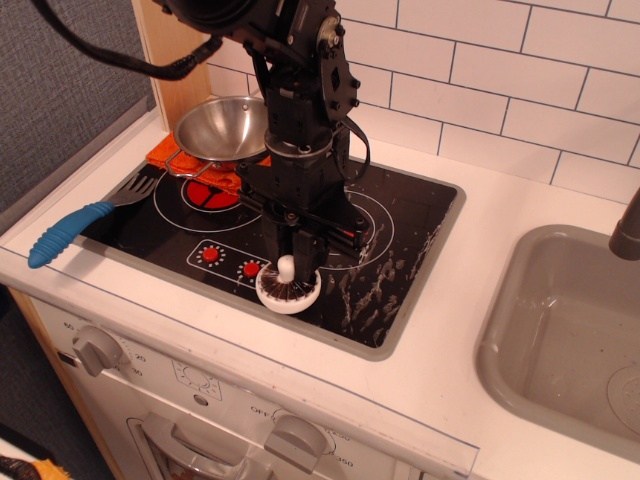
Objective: Move the masher from front to back right of stove
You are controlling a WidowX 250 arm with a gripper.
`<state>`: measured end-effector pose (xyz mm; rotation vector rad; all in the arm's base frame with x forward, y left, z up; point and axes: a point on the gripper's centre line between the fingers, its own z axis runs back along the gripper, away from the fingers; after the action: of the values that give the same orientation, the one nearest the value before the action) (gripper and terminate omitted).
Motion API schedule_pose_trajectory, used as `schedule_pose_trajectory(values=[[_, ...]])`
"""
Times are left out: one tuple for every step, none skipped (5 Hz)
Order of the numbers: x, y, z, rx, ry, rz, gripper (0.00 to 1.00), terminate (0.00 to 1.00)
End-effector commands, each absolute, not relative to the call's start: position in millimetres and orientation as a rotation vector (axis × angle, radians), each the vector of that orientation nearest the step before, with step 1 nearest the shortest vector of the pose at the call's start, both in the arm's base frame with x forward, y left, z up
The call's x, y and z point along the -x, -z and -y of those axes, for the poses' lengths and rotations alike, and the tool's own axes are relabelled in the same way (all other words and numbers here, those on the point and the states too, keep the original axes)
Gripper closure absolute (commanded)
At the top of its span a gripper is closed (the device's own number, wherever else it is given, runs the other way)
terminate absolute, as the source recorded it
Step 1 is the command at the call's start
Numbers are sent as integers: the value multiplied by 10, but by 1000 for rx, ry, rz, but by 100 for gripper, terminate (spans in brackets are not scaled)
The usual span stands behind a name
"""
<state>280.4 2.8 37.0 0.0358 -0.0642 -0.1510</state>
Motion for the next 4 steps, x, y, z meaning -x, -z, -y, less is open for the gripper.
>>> schedule_pose_trajectory(values=[[-3370, -701, 175, -28, 168, 174, 100, 0], [-3744, -745, 332, -30, 178, 203, 100, 0], [-3986, -700, 392, -39, 183, 200, 100, 0], [-4046, -626, 345, -56, 174, 185, 100, 0]])
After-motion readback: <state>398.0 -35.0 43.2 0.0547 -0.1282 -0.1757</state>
